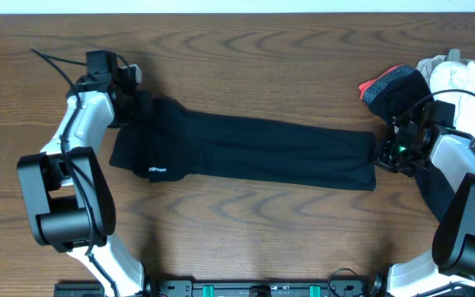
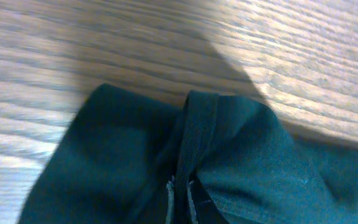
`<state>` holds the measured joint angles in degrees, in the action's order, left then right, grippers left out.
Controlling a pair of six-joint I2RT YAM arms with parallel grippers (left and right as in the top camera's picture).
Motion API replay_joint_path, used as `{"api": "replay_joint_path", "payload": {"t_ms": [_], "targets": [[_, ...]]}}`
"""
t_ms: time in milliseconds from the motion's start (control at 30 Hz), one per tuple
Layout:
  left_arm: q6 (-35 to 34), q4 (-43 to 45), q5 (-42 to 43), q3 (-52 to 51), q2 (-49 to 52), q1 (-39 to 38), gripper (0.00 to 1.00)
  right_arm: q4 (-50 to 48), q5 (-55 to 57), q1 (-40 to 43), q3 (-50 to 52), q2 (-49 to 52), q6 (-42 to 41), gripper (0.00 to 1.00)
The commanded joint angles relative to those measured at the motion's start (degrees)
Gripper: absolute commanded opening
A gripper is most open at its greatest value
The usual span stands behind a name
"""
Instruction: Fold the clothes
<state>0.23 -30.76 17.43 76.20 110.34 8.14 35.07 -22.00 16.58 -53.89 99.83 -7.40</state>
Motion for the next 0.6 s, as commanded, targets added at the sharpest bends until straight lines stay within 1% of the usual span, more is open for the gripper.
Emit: {"api": "replay_joint_path", "payload": {"t_ms": [0,167,233,267,300,333,400,467,567], "targets": [[-0.07,0.5,-2.03,0.42,-1.05,1.46,0.06,0.02,2.56,-0.35,-1.11,-1.27,0.39,0.01],[-0.15,2.14,-1.57,0.42,-1.07,1.46,0.06,0.13,2.56,-0.35,-1.11,-1.27,0.39,0.01],[-1.57,2.93,-1.36,0.44,-1.07,1.49,0.06,0.13,2.67,-0.35,-1.11,-1.27,0.39,0.01],[-2.05,3.06,-0.85,0.52,-1.07,1.49,0.08,0.15,2.73,-0.35,-1.11,-1.27,0.39,0.01],[-2.03,3.02,0.04,0.63,-1.07,1.49,0.13,0.15,2.73,-0.35,-1.11,-1.27,0.39,0.01],[-2.05,2.56,0.81,0.63,-1.07,1.49,0.28,0.24,2.73,-0.35,-1.11,-1.27,0.39,0.01],[-2.29,0.26,1.62,0.63,-1.07,1.49,0.4,0.28,2.73,-0.35,-1.11,-1.27,0.39,0.01],[-2.43,-2.78,1.6,0.63,-1.05,1.49,0.47,0.39,2.71,-0.37,-1.11,-1.27,0.39,0.02],[-2.43,-7.28,1.57,0.61,-1.05,1.49,0.48,0.5,2.71,-0.35,-1.11,-1.27,0.39,0.01]]}}
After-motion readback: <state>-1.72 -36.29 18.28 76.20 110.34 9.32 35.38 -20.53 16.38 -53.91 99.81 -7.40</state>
